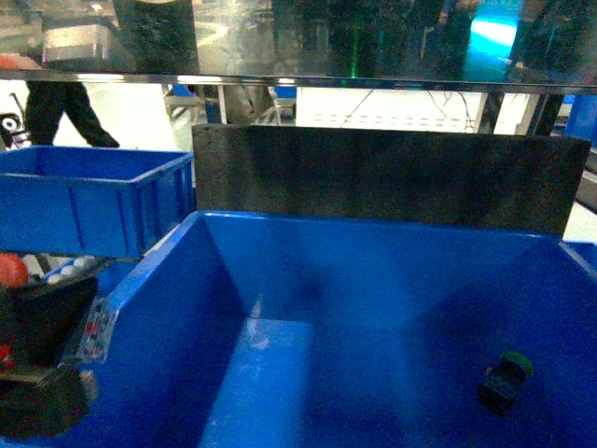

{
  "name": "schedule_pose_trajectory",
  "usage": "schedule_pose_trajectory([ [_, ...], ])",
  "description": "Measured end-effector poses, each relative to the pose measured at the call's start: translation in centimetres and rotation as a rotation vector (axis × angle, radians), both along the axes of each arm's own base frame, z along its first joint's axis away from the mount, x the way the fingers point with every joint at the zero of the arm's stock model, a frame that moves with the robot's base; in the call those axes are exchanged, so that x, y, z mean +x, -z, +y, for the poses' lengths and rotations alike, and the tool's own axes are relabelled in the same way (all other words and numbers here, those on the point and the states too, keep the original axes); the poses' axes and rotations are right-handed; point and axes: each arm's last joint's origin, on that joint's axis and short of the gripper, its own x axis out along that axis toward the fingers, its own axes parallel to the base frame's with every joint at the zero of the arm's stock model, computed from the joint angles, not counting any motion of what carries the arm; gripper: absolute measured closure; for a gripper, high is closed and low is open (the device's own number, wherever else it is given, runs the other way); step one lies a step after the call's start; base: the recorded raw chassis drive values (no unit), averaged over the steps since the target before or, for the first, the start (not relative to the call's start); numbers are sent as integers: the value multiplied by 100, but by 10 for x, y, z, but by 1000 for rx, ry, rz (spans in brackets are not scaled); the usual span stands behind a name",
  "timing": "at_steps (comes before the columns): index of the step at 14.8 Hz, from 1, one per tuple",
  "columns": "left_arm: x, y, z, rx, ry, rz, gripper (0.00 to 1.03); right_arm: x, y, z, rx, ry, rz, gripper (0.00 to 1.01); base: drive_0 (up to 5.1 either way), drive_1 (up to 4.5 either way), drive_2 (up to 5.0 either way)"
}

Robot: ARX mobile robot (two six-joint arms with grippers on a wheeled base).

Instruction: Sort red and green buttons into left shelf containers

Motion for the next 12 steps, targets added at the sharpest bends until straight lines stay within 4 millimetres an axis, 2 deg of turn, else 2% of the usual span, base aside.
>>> schedule_pose_trajectory([
  [2,15,-6,-16,-16,2,-13,73,0,0,0,0,0,0,3,0,0,0],
  [7,49,6,-56,-33,45,26,73,0,0,0,0,0,0,3,0,0,0],
  [10,63,29,-66,-28,47,93,73,0,0,0,0,0,0,3,0,0,0],
  [12,70,35,-70,-36,57,98,73,0,0,0,0,0,0,3,0,0,0],
])
